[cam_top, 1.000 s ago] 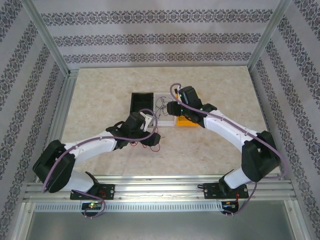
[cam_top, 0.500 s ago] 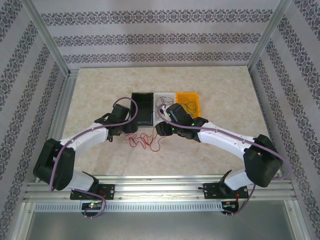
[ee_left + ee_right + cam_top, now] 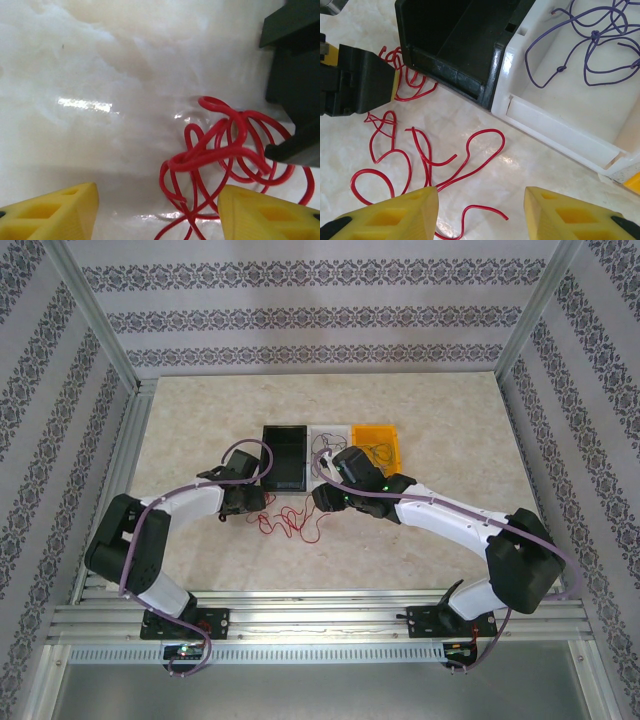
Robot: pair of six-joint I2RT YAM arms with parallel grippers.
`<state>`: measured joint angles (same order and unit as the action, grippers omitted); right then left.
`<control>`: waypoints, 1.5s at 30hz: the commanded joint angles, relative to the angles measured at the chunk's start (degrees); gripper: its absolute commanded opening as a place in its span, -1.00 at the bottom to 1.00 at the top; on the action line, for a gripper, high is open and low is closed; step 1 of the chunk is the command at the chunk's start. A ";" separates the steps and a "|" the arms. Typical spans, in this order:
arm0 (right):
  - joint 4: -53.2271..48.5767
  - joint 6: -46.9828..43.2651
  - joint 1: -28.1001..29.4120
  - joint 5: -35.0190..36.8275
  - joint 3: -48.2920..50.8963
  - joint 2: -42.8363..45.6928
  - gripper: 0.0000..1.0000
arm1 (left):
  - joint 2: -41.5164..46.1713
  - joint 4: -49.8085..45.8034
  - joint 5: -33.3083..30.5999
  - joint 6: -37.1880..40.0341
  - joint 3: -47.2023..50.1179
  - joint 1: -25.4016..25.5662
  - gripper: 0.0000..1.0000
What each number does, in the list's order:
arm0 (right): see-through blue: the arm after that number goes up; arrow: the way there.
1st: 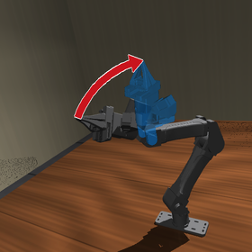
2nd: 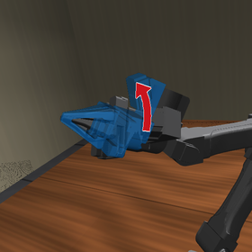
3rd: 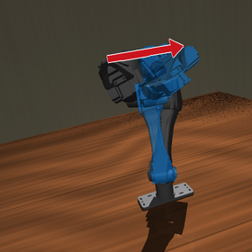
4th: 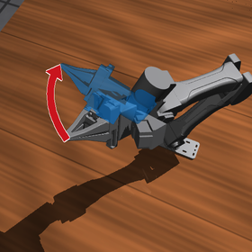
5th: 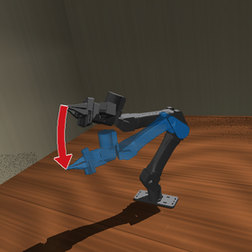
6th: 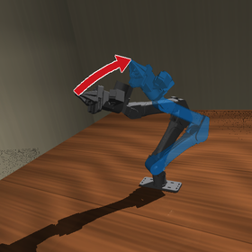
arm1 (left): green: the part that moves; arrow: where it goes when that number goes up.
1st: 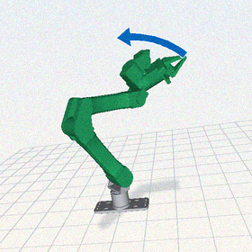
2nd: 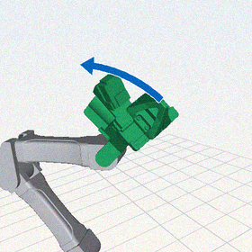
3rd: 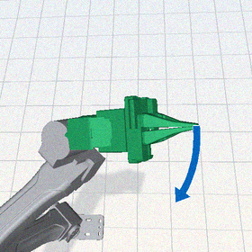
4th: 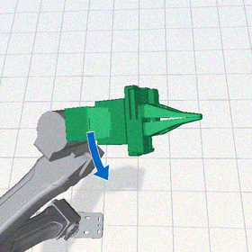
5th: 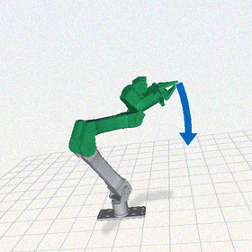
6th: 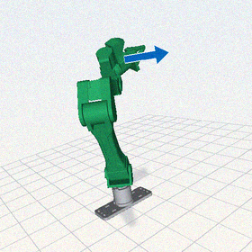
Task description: Untangle the cables
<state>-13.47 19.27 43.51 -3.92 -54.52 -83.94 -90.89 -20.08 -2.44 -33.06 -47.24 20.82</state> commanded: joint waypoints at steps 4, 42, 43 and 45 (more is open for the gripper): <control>-0.80 -1.23 -0.09 1.20 -0.74 -0.24 -0.02 | -2.69 4.25 -0.29 1.99 -3.00 -1.61 -0.25; 3.14 -0.58 -3.51 -7.50 -3.48 3.47 -0.02 | 14.37 8.98 33.54 11.20 -5.92 -1.15 -1.00; 3.19 -0.83 -3.49 -8.19 -4.10 3.18 -0.01 | 14.69 9.07 34.37 11.35 -5.17 -0.94 -1.00; 3.43 -1.12 -3.43 -9.05 -5.42 2.61 -0.01 | 15.32 9.59 35.18 11.58 -3.84 -0.37 -1.00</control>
<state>-12.12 18.92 40.12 -9.41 -57.01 -81.06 -77.67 -12.88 27.90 -23.40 -52.58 19.90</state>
